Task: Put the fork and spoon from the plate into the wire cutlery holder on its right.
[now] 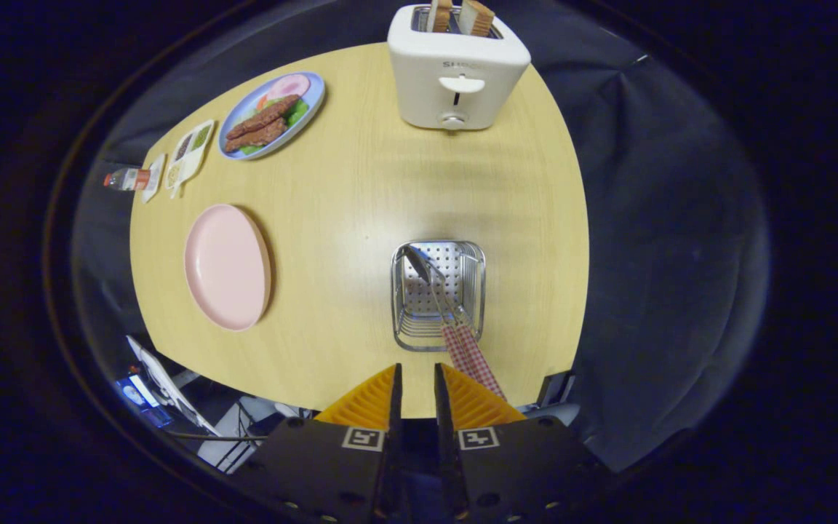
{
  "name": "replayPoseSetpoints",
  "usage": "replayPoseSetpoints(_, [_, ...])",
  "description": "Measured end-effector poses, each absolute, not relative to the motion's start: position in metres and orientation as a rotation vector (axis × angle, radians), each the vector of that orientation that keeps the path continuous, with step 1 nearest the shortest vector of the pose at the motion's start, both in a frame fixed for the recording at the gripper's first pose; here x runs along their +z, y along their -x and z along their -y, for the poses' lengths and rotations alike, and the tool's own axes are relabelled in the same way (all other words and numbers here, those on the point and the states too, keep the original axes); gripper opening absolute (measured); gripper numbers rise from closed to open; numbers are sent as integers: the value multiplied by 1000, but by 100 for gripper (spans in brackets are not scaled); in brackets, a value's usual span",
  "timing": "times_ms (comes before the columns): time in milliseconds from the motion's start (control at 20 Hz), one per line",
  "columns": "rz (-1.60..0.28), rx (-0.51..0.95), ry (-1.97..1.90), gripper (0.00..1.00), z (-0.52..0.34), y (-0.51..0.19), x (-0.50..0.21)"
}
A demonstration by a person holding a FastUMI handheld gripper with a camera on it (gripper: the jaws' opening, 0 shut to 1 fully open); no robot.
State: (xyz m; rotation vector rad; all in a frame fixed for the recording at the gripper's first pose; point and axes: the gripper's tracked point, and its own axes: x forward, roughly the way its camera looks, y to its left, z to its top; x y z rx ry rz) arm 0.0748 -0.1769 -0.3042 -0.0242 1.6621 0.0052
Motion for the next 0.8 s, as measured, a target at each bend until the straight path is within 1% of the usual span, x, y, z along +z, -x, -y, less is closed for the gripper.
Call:
replayPoseSetpoints(150, [-1580, 34, 24, 29, 165, -80, -293])
replayPoseSetpoints(250, [-1509, 56, 18, 45, 154, -85, -281])
replayPoseSetpoints(350, [-1431, 85, 21, 55, 141, -88, -269])
replayPoseSetpoints(500, [-1322, 97, 39, 85, 125, -92, -252])
replayPoseSetpoints(650, [-1185, 84, 45, 89, 106, -97, -233])
replayPoseSetpoints(750, [-1094, 80, 29, 99, 90, -97, -217])
replayPoseSetpoints(800, [-1050, 80, 22, 99, 81, -98, -208])
